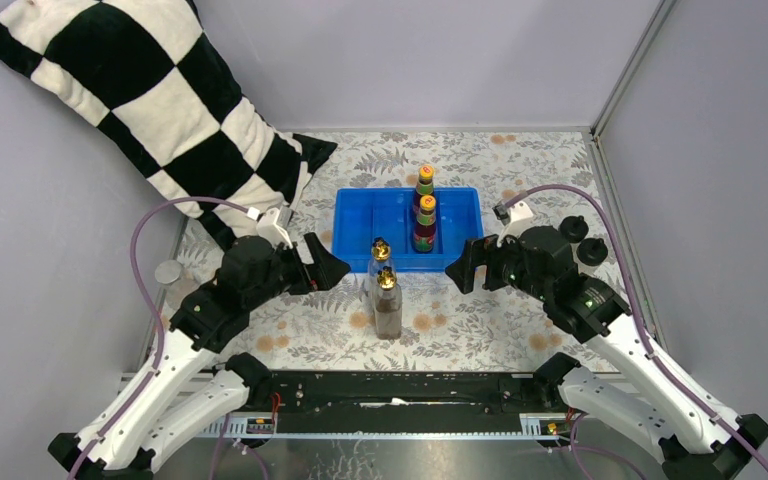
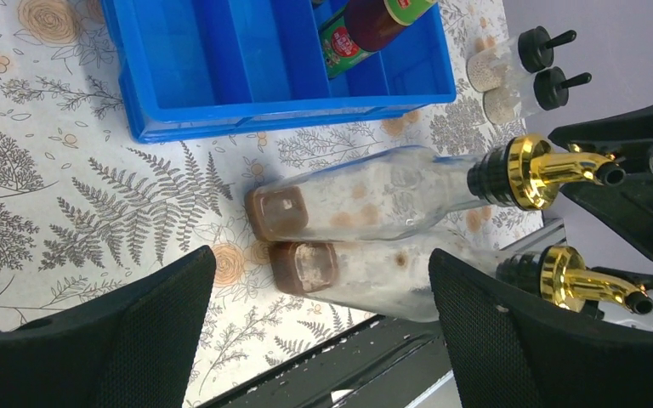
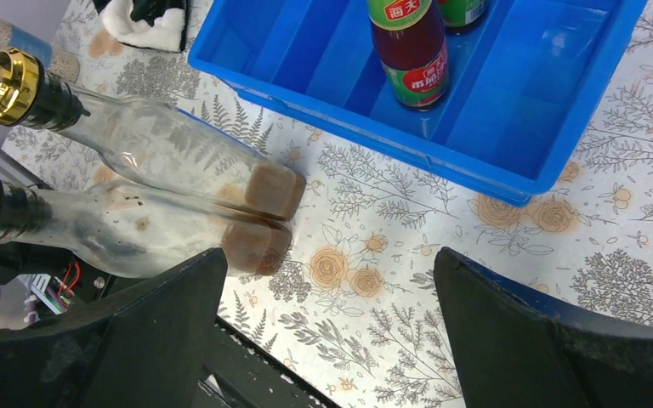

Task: Organize the condiment bottles
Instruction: Pick up the bottle from the center of the board.

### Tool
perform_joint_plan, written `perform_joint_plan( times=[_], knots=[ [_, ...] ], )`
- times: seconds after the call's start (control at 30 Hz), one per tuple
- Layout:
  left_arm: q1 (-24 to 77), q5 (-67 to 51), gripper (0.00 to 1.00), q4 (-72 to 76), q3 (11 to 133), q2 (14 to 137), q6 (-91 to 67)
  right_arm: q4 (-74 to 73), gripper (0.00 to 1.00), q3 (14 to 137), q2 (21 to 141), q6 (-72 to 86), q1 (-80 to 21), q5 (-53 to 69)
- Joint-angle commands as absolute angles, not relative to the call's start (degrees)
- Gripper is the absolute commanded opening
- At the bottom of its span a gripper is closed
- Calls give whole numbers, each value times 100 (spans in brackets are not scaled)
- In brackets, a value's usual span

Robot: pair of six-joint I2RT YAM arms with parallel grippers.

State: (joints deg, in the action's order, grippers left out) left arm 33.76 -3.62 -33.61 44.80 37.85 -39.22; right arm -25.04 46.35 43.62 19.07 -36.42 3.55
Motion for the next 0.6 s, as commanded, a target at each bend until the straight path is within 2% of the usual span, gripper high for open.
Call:
perform_joint_plan(
  times=[0.0,0.37,0.57],
  knots=[
    [3419,-193,99,-2893,4380,3829,-4017,-2428,100,4833,4316,1716,-3627,85],
    [3419,-334,99,-2596,4141,3748,-3960,-2379,100,4997,4390,1749,-3626,38],
    [3419,-484,99,-2720,4290,3871,-3703,-2407,100,5392,4593,1678,-3627,1028]
  ],
)
